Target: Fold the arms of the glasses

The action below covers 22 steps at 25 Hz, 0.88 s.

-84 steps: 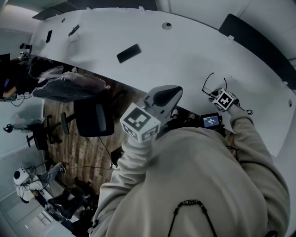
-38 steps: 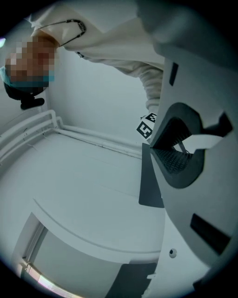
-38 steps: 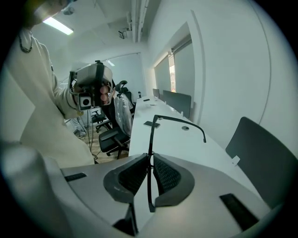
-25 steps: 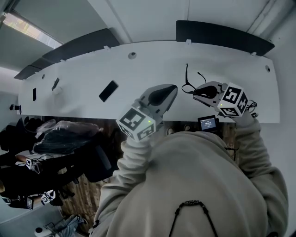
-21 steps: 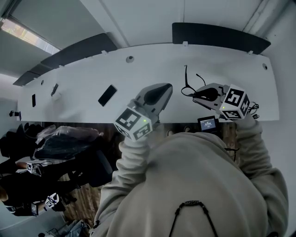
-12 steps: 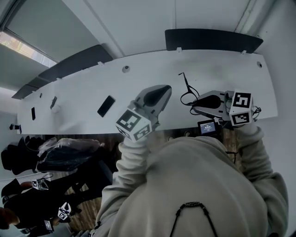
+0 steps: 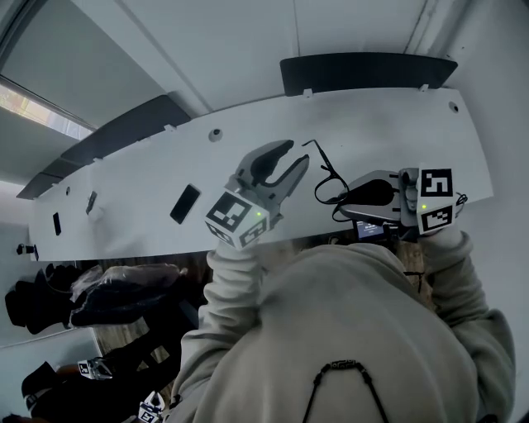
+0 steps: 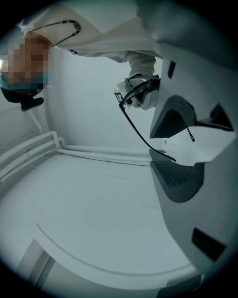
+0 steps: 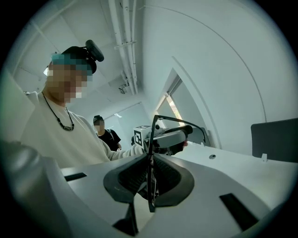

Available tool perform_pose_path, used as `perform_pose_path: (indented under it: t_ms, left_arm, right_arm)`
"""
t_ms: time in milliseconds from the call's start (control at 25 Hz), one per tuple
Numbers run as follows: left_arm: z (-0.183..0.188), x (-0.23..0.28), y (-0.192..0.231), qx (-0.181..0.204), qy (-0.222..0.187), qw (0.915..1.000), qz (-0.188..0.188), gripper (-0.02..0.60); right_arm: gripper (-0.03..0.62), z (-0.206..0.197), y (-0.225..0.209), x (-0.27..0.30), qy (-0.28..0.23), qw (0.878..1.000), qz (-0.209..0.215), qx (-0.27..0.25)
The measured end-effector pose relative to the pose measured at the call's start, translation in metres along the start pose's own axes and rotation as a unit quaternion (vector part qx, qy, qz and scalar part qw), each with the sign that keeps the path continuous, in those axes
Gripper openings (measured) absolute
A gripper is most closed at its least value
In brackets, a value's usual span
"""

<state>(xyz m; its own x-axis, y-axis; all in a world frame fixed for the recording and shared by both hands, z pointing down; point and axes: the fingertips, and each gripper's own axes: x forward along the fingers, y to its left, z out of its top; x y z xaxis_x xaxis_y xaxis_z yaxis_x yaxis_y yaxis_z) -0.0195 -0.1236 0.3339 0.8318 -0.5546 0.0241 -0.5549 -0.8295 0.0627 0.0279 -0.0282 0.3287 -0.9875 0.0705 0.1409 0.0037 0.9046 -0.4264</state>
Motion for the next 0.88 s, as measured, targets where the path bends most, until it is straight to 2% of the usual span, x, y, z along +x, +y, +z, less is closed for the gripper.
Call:
perform_pose_path:
  t_ms: [320,560,720,880]
  left_arm:
    - [-0.003,0.016,0.008,0.001,0.002,0.9999,-0.012,0.138]
    - [0.001,0.021,0.011,0.012,0.002,0.9999,-0.008,0.136]
    - [0.003,0.021,0.004,0.015,-0.004,0.9998,-0.013,0.056]
    - [0.000,0.022,0.000,0.014,-0.004,0.9997,-0.018,0.040]
  right_arm:
    - [0.055,0.019,0.015,-0.001,-0.030,0.999,0.036,0.011]
    - [0.055,0.014,0.015,-0.001,-0.011,0.999,0.037,0.006]
    - [0.055,0.018,0.017,-0.003,-0.022,0.999,0.035,0.006]
    - [0.055,0.021,0.016,-0.003,-0.028,0.999,0.032,-0.005]
